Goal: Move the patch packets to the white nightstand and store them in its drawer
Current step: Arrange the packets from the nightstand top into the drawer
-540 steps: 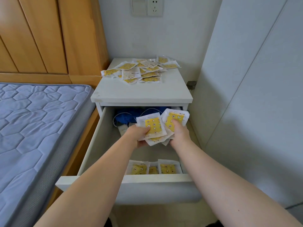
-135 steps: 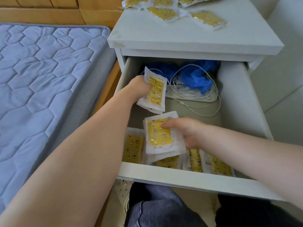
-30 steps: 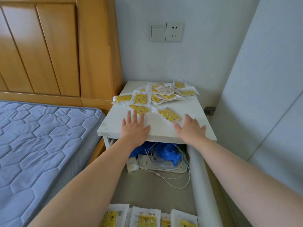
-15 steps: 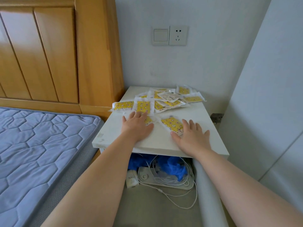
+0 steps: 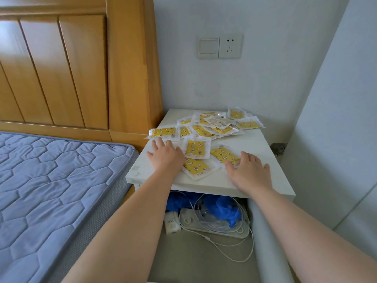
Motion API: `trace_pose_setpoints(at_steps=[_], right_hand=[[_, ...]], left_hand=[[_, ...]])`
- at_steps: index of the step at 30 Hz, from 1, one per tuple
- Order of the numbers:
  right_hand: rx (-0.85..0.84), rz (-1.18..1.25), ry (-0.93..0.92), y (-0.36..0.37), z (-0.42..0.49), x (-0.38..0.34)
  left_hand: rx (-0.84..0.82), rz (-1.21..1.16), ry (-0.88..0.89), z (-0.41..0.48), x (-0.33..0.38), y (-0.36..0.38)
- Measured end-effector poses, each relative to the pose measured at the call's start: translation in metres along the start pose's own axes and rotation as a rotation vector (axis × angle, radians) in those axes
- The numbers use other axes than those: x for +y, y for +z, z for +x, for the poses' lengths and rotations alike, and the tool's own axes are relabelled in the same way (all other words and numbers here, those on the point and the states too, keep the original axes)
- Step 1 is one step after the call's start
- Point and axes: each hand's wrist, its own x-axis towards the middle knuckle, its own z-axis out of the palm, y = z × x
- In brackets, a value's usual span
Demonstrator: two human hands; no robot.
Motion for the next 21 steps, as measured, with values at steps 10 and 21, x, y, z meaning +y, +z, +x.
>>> trace_pose_setpoints(at_steps=[10,21], right_hand=[[0.013,0.007,-0.011,0.000,0.000,-0.003],[0.021,0.013,-0.012,-0.002,-0.003,-0.004]], left_hand=[[-0.057,0.089,0.125,0.016,-0.001,-0.004],[-0.066,0.055,0.191,0.007,-0.003,-0.002]])
